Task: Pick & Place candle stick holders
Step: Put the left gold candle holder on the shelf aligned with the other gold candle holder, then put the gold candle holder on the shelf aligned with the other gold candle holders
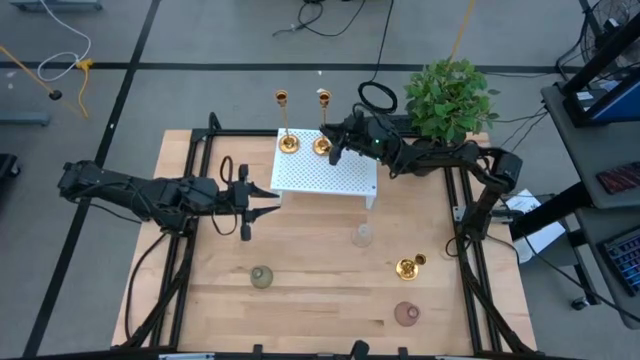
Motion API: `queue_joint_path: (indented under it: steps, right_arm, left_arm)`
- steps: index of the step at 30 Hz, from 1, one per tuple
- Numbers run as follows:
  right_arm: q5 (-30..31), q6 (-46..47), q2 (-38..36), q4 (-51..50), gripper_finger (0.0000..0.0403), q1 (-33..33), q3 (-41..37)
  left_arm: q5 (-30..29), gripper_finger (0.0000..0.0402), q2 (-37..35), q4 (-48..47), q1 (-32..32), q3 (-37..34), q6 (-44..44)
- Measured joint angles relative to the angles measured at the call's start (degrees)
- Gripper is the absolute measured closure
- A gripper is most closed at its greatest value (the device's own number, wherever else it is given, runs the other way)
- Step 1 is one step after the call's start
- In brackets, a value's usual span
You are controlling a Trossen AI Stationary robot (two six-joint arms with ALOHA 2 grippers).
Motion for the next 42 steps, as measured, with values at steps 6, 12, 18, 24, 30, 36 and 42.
queue_joint_path:
  steps: [6, 12, 18, 24, 30, 36, 42]
  right_arm:
    - [-0.06, 0.35, -0.29, 0.08, 0.0308, 0.00, 0.04]
    - [-0.13, 0.17, -0.30, 0.03, 0.0244, 0.04, 0.04]
    - [-0.17, -0.38, -0.30, -1.11, 0.0195, 0.16, 0.04]
    - [-0.16, -1.69, -2.22, -3.34, 0.0171, 0.42, 0.04]
    - [-0.04, -2.37, -7.13, -12.09, 0.0172, 1.41, -0.22]
    - [0.11, -2.78, -12.02, -23.17, 0.0172, 3.48, -0.27]
    - [0.34, -2.67, -16.23, -34.09, 0.0171, 5.72, -0.63]
  left_arm:
    - [0.00, 0.0275, 0.00, 0.02, 0.02, 0.00, -1.13]
    - [0.00, 0.0275, 0.00, 0.03, 0.02, 0.00, -1.63]
    - [0.00, 0.0275, 0.00, 0.01, 0.02, 0.00, -2.77]
    - [0.00, 0.0275, 0.00, 0.01, 0.00, 0.02, -2.80]
    - [0.00, 0.0275, 0.00, -0.01, 0.00, 0.02, -2.80]
    - [0.00, 0.0275, 0.00, -0.01, 0.00, 0.02, -2.81]
    - [0.00, 0.0275, 0.00, -0.01, 0.00, 0.02, -2.83]
